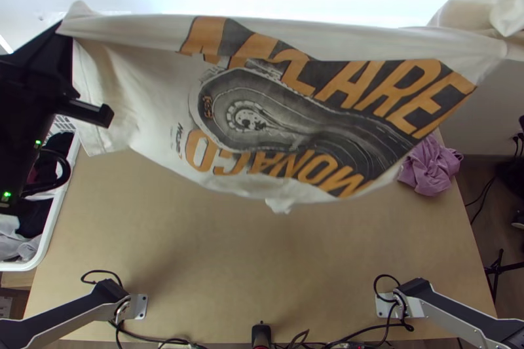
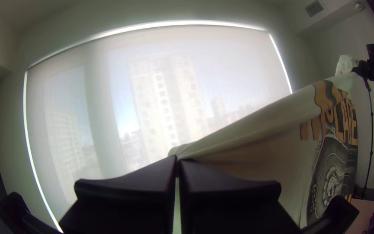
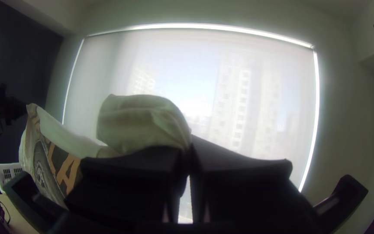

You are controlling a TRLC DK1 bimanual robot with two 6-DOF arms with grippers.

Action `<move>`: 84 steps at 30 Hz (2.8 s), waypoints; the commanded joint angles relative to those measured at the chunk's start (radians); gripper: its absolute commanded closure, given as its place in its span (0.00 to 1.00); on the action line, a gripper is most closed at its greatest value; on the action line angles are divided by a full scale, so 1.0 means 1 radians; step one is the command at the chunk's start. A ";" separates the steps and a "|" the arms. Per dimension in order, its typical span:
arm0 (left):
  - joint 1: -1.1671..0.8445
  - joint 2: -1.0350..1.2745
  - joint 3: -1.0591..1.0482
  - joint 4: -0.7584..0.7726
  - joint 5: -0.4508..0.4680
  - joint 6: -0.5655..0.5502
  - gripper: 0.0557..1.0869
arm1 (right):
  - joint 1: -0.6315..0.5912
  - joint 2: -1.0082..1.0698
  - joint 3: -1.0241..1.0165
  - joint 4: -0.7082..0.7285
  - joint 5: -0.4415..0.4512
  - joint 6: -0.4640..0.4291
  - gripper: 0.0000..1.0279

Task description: Fold the t-shirt

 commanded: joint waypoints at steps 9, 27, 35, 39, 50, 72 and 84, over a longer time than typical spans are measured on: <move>-0.131 -0.026 -0.432 -0.226 0.093 -0.093 0.97 | 0.050 0.018 -0.265 0.026 -0.021 0.053 0.97; 0.183 0.335 -0.797 0.328 0.198 -0.107 0.97 | -0.025 0.348 -0.681 0.441 -0.126 0.059 0.97; 0.226 0.476 -0.869 0.468 0.198 -0.109 0.97 | -0.066 0.488 -0.702 0.474 -0.136 0.081 0.97; 0.173 0.450 -0.935 0.485 0.198 -0.110 0.97 | -0.068 0.476 -0.768 0.474 -0.137 0.078 0.97; -0.102 0.301 -1.092 0.457 0.187 -0.179 0.97 | -0.083 0.284 -0.986 0.461 -0.151 0.115 0.97; -0.038 0.409 -0.865 0.110 0.282 -0.305 0.18 | -0.140 0.015 -1.185 0.405 -0.163 0.139 0.97; 0.185 0.768 -0.283 -0.253 0.543 -0.325 0.15 | -0.151 0.000 -1.187 0.403 -0.163 0.119 0.97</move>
